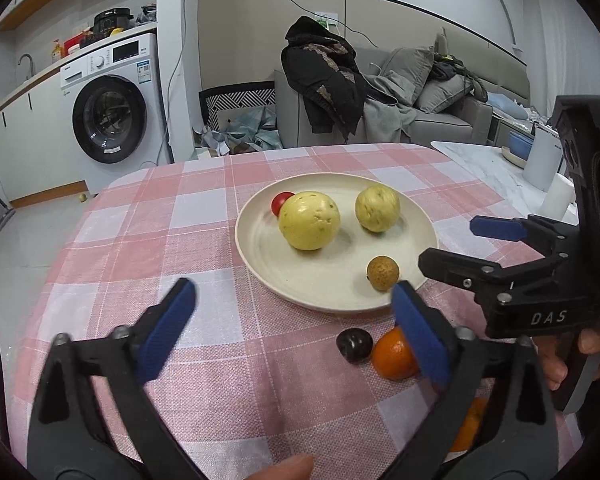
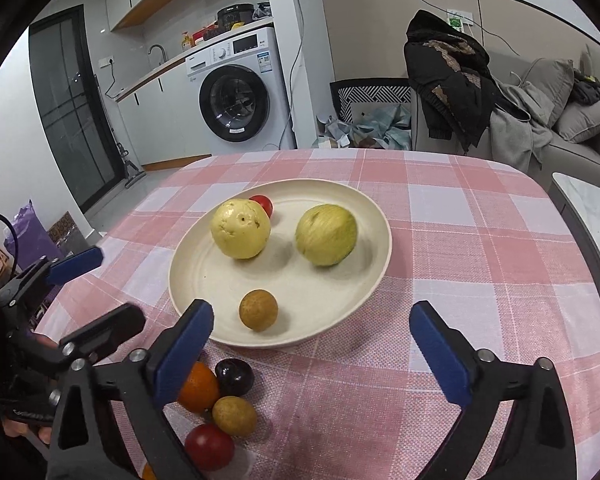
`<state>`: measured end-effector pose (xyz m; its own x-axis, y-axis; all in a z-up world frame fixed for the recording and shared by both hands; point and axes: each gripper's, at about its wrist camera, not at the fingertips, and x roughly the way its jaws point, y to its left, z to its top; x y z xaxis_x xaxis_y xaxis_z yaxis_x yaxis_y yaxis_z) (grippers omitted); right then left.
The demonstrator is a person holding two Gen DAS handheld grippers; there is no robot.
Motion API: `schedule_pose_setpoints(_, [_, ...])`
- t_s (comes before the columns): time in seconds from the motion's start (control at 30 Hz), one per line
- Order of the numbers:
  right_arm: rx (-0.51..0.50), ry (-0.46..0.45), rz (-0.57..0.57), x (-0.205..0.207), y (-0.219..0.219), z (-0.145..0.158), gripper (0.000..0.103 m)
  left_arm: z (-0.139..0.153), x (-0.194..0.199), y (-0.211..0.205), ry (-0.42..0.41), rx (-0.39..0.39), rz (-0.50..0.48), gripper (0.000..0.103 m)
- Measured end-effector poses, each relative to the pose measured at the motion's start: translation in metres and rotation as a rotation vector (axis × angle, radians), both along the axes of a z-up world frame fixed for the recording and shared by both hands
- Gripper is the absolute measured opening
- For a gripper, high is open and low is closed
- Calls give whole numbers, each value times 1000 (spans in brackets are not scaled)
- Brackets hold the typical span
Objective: Organize fruits
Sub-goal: 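Withdraw both tools from the plate toward the remaining fruits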
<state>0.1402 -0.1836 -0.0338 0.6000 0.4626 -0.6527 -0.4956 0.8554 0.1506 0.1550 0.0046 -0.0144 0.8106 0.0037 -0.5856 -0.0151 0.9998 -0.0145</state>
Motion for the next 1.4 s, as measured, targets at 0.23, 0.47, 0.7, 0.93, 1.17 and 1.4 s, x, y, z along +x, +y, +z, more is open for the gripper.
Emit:
schedule_pose_setpoints(0.23, [-17,-7,3,-3,-2,0,103,2,-8,-1,-12,6,4,102])
schedule_pose_setpoints(0.47, [-29,-2,13,-11,-5,1,103,6,-25,2,-11,4,8,102])
schedule_pose_setpoints(0.7, [-37,3,16,-26,-10,7,103,15,-46,1,-25,15,12,102])
schedule_pose_setpoints(0.93, [-49,-3,29,-46,-13,9,103,19,-68,3,-16,13,16,102])
schedule_pose_setpoints(1.17, [-82,0,50,-62,-20,4,103,12,-89,-8,1,28,-10,102])
schedule_pose_setpoints(1.4, [-130,0,82,-73,-20,-5,103,6,-99,-24,13,43,-49,102])
